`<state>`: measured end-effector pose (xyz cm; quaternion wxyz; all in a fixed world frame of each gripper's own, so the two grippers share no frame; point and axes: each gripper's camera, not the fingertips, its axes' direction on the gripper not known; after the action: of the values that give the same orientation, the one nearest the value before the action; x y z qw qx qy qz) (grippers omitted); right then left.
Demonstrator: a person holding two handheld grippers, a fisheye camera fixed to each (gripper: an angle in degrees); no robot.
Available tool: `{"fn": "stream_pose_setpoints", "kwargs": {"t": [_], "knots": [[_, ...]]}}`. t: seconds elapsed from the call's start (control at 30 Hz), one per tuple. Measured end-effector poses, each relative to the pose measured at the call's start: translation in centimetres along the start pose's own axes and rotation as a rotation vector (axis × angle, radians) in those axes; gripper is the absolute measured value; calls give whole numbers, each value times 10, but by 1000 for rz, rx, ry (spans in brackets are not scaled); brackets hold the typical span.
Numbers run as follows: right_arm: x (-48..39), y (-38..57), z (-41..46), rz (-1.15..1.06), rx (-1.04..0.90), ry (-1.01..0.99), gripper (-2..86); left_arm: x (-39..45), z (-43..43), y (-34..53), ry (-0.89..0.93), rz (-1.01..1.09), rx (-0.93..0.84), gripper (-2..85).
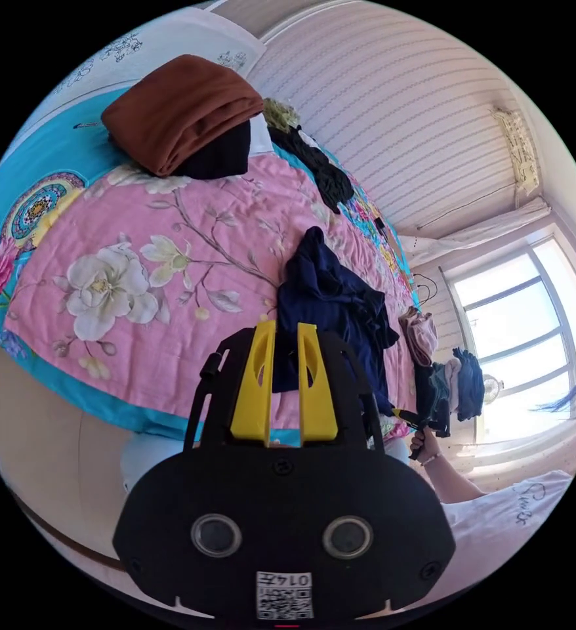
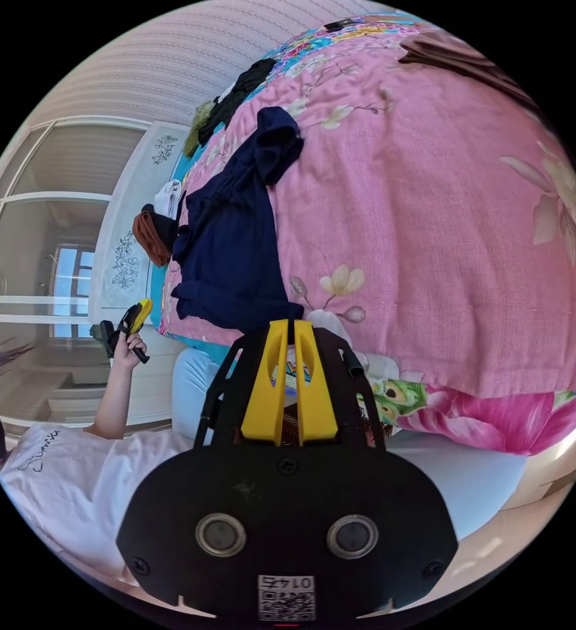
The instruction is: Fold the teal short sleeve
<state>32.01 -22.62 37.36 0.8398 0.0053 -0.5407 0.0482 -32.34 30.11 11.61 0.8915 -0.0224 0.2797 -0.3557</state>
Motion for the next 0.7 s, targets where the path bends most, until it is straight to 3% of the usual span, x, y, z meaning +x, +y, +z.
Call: {"fn": "stream_pose_setpoints", "kwargs": {"t": [0.13, 0.3, 0.47, 0.7], "knots": [[-2, 6, -2, 13, 2, -15, 6, 34, 24, 9, -93, 133, -141, 79], [-9, 16, -4, 9, -14, -12, 6, 77, 50, 12, -192, 205, -148, 90], [-12, 26, -11, 10, -18, -23, 6, 85, 70, 4, -209, 166, -236, 20], [-21, 52, -29, -45, -29, -80, 6, 85, -19, 37, -108, 146, -128, -10]]}}
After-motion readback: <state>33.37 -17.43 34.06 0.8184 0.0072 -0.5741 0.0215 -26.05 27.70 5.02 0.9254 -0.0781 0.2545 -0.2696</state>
